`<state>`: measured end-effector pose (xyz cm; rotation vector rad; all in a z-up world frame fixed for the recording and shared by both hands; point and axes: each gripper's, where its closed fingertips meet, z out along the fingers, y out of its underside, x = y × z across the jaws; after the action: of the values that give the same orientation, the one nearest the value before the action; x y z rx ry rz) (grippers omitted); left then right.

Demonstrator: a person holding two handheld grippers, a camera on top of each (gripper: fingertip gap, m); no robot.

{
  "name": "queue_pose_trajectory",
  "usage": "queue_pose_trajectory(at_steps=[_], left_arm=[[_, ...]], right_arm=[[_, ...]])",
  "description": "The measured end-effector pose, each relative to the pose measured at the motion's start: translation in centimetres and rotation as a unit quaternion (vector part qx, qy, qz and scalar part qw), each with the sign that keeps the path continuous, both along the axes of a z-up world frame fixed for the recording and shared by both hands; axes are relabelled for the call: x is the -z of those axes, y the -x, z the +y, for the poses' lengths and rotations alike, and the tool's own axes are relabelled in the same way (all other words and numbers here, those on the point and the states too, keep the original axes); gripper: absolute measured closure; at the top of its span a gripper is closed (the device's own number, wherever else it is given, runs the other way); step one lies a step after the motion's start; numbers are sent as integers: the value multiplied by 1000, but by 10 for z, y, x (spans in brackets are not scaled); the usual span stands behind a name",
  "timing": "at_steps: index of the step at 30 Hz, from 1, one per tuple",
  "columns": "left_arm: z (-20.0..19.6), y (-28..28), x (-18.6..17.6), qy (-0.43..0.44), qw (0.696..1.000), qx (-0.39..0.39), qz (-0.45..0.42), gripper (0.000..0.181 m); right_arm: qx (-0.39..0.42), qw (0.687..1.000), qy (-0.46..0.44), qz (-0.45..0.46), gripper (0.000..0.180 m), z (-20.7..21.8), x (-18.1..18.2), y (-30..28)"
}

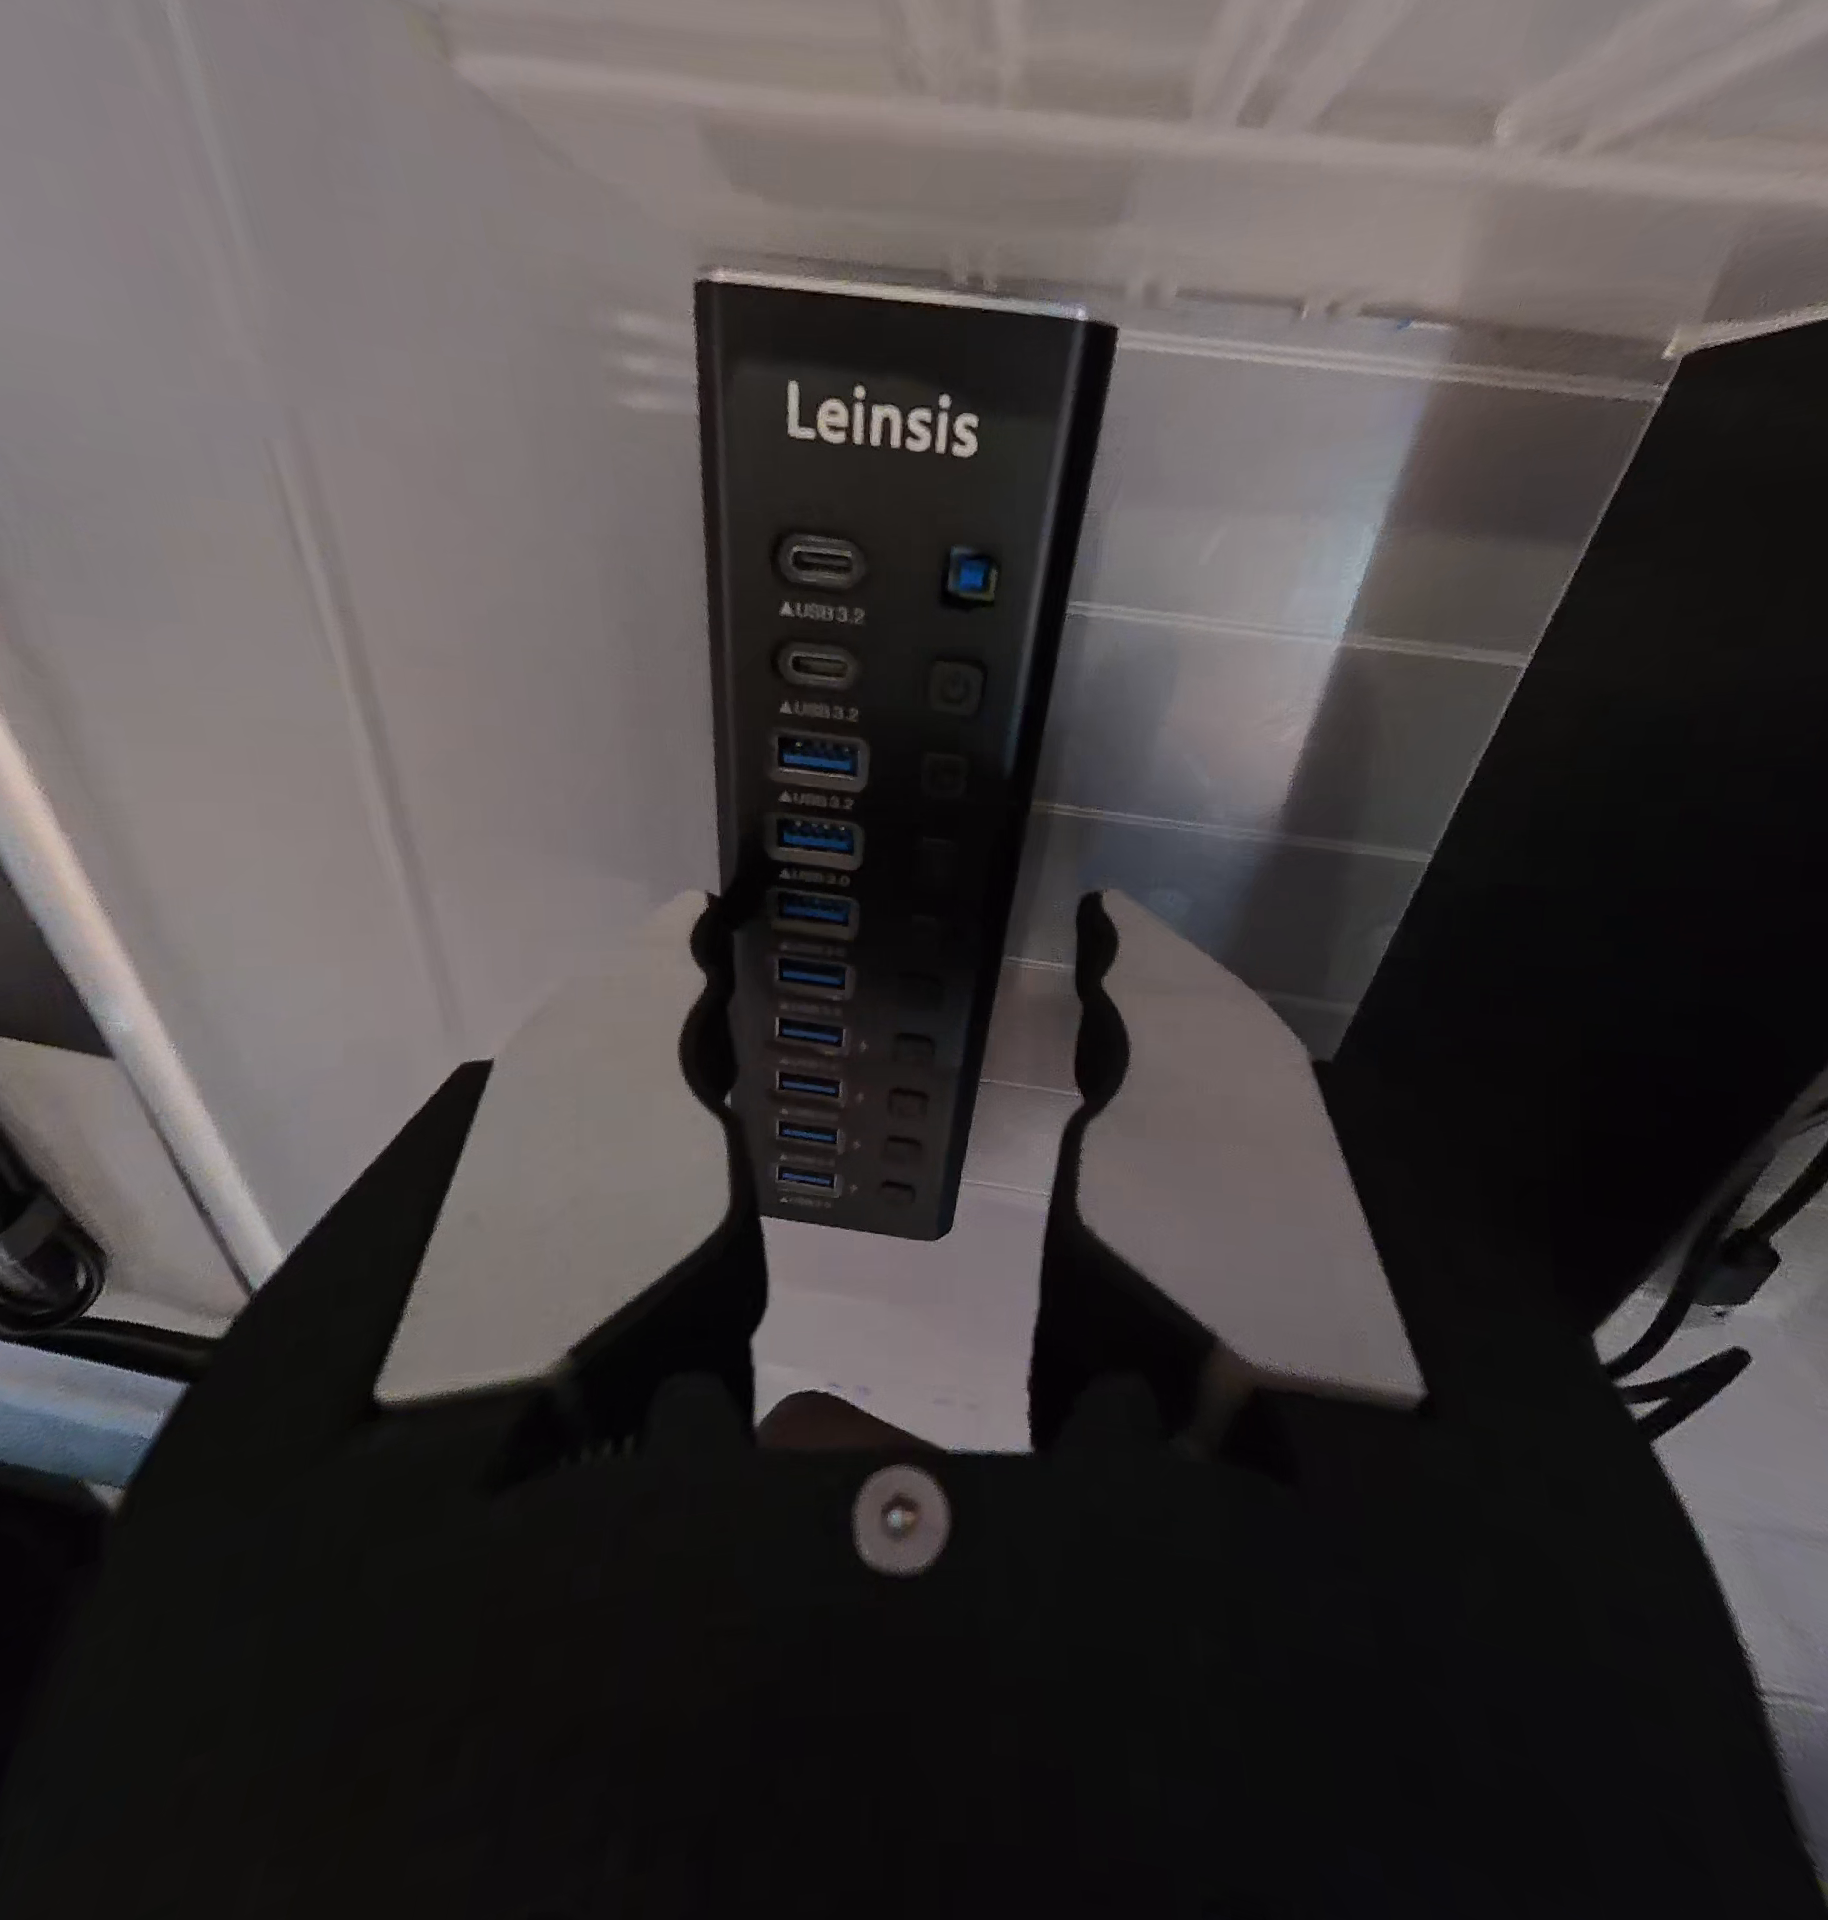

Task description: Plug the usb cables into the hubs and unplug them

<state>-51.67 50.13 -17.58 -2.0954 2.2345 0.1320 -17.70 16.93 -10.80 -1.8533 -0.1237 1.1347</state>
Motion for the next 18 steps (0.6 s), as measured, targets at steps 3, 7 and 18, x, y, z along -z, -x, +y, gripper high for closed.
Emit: queue_pose_trajectory(at_steps=[3, 7, 18], left_arm=[[10, 1, 3, -50, 998, 40, 18, 122], [19, 1, 6, -103, 990, 85, 42, 127], [15, 11, 2, -155, 984, 84, 6, 127]], right_arm=[[2, 1000, 3, -7, 128, -1, 2, 0], [0, 999, 3, -34, 128, -3, 6, 4], [0, 999, 8, -44, 129, 2, 12, 6]])
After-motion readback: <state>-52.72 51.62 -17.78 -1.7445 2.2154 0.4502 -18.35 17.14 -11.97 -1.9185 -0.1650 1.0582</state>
